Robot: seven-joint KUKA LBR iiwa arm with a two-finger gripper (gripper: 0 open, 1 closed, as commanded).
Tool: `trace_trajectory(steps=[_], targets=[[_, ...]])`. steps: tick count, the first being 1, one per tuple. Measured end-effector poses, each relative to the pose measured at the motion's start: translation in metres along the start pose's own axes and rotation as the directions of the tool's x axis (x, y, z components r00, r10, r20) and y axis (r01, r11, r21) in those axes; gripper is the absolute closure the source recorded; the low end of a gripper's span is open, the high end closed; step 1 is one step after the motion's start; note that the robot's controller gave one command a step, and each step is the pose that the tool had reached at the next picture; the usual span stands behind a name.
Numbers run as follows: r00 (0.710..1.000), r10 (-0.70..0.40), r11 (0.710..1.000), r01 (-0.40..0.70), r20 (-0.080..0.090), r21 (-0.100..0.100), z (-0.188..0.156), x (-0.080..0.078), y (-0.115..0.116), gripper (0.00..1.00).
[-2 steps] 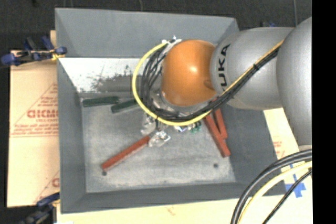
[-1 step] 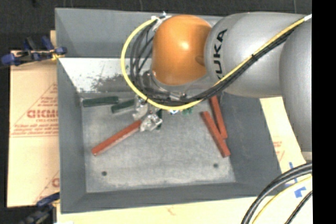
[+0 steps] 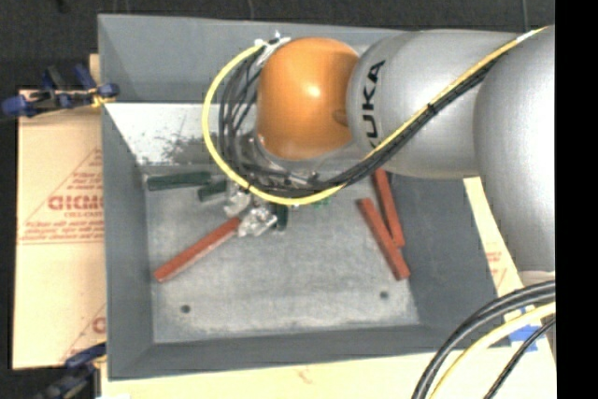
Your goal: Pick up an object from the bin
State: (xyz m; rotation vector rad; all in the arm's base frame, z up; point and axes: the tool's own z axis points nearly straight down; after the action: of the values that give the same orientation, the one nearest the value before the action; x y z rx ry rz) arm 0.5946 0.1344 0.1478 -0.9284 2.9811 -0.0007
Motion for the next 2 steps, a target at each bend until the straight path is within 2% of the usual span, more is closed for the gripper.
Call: trace_trajectory(steps=[1, 2], targets=[[0.995, 0.096, 0.995, -0.096, -0.010, -0.004, 0.0558, -0.0150, -0.0325, 1.00], [0.992, 0.129, 0.992, -0.129, -0.013, -0.002, 0.0603, -0.0160, -0.0346, 1.00]])
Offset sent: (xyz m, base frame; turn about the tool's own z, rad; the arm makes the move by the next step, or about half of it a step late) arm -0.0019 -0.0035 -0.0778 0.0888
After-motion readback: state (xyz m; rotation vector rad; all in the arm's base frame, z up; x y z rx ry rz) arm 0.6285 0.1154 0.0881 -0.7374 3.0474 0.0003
